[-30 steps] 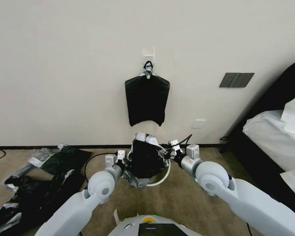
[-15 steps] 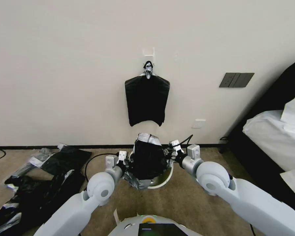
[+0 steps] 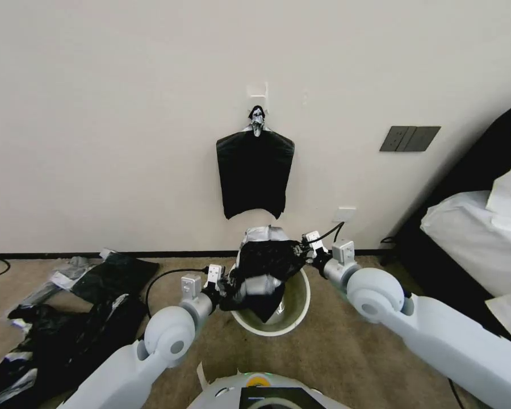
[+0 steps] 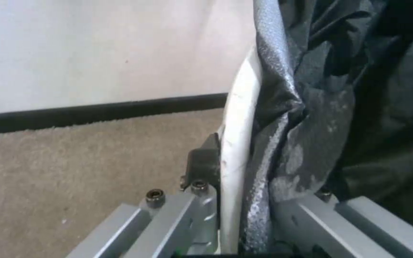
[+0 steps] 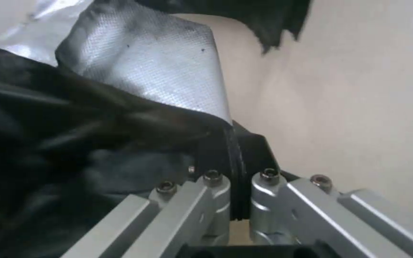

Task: Place a trash bag onto the trash bin.

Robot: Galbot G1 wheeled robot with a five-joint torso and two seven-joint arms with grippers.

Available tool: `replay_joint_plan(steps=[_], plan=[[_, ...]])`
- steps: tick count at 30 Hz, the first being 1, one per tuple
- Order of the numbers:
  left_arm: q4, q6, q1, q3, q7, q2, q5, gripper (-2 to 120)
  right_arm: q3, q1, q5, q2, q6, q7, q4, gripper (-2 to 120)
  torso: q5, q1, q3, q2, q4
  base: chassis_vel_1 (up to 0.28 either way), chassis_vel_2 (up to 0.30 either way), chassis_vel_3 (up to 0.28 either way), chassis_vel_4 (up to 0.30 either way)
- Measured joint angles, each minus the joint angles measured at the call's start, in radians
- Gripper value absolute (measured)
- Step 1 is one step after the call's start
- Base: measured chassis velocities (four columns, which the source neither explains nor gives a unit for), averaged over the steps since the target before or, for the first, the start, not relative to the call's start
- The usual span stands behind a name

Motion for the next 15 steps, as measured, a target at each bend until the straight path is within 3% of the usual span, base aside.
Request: replay_joint_plan(steps=[4,15], plan=[[-0.005,-0.012,0.010,-0.007,0.017,0.001,0.009,3,0.003,0.003,0.007,-0.015,-0.001,-0.006,-0.008,0,0.0002,0.000,0.000,0.000,0.0000,0.000,0.000,0.000,0.000],[0.003,-0.134,0.050,-0.034,0.131,-0.011,0.074,3,0.038,-0.002,0.129,-0.125,-0.044,-0.078,-0.018,0,0.0000,0.000,0.000,0.000,0.0000,0.000,0.000,0.000,0.000]])
